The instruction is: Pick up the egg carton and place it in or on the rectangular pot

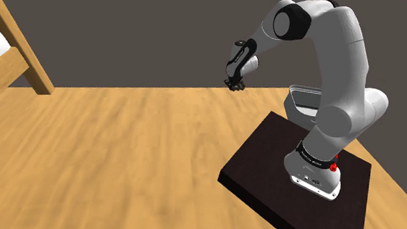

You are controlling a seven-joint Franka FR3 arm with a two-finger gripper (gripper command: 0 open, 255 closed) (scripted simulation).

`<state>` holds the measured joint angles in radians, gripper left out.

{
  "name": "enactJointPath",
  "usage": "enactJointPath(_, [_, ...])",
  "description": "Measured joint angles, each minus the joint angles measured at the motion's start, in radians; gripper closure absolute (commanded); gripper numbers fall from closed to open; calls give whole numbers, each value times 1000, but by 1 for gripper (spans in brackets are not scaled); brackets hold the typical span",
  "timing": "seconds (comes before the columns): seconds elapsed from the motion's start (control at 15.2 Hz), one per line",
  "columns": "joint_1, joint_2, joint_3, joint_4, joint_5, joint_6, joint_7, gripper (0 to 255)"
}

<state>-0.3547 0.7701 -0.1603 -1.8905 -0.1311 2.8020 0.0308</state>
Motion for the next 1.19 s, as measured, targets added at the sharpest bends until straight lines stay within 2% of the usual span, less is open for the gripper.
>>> enactJointPath(1.19, [8,-209,-6,-59,-5,-150,-24,255])
